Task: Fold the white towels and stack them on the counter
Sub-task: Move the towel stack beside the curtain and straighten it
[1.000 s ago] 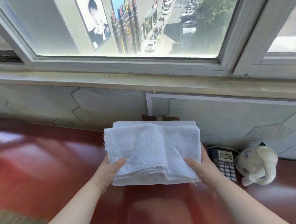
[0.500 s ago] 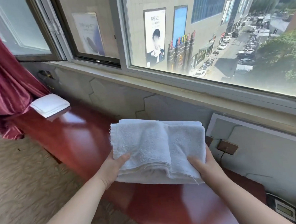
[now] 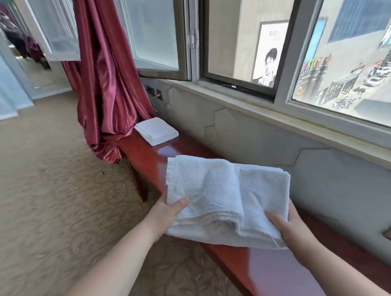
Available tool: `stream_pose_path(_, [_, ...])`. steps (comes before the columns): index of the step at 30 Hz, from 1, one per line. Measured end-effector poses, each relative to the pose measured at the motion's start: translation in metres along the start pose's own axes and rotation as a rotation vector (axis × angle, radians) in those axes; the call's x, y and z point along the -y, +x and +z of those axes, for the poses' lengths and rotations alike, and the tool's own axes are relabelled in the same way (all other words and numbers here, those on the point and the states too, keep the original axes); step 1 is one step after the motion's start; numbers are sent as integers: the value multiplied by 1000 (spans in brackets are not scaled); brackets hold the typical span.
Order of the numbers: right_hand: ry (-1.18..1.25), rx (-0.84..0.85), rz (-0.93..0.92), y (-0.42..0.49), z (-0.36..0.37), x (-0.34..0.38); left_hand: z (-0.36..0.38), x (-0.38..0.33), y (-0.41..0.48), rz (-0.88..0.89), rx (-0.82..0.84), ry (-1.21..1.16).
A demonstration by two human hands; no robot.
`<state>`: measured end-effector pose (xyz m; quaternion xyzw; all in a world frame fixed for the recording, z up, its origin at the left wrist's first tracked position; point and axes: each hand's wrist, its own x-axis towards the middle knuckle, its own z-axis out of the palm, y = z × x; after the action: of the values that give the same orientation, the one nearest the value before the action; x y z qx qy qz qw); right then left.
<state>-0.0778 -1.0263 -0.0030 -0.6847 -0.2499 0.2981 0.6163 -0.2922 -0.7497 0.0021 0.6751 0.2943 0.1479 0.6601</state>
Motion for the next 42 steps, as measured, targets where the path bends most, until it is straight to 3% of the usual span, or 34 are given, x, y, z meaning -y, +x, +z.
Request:
stream_pose_path(8, [-58, 137, -5, 82, 110, 29, -122, -2, 28, -43, -113, -12])
stream_pose_path(26, [-68, 287, 0, 321, 249, 62, -289, -24, 183, -100, -271, -21])
stream_pose_path(37, [-82, 253, 50, 430, 353, 73, -418, -27, 290, -111, -175, -49])
stream_pose_path(42, [-60, 132, 47, 471, 421, 79, -496, -38, 354, -65, -61, -34])
